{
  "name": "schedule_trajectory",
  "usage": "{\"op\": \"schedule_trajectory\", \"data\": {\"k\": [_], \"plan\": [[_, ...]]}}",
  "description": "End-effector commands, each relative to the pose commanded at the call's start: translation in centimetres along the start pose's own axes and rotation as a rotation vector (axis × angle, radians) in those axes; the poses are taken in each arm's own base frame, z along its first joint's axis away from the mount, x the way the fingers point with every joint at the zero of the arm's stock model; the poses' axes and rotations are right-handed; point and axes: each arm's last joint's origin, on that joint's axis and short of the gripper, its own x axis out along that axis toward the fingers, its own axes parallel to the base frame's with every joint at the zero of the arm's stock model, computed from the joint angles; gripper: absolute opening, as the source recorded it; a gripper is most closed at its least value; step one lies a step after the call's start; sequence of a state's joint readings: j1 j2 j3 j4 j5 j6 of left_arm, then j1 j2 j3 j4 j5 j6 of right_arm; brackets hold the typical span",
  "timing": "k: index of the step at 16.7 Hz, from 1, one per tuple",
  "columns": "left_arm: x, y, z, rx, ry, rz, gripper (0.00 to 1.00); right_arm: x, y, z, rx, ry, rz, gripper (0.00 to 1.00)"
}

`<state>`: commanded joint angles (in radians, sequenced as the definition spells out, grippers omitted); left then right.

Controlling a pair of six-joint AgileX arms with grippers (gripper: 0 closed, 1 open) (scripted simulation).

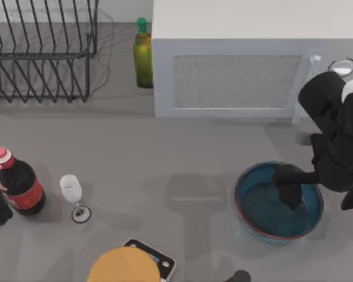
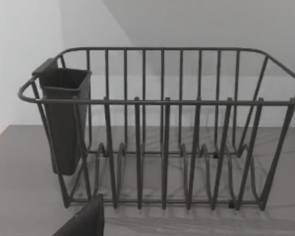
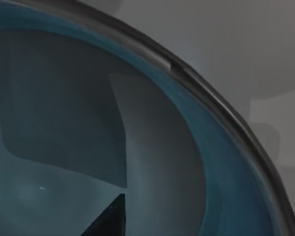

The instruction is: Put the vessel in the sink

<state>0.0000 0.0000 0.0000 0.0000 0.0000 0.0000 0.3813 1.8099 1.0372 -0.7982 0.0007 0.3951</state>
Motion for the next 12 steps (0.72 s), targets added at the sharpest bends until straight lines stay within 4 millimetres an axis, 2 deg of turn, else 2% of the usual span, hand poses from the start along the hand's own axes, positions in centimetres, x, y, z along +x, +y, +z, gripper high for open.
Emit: {"op": "schedule_trajectory", "data": {"k": [9, 12], "plan": [[0.0, 0.0, 0.0, 0.0, 0.0, 0.0, 1.0, 0.0, 0.0, 0.0, 0.0, 0.0, 0.0, 0.02], [0.0, 0.0, 0.0, 0.0, 0.0, 0.0, 1.0, 0.0, 0.0, 0.0, 0.0, 0.0, 0.0, 0.0]]}}
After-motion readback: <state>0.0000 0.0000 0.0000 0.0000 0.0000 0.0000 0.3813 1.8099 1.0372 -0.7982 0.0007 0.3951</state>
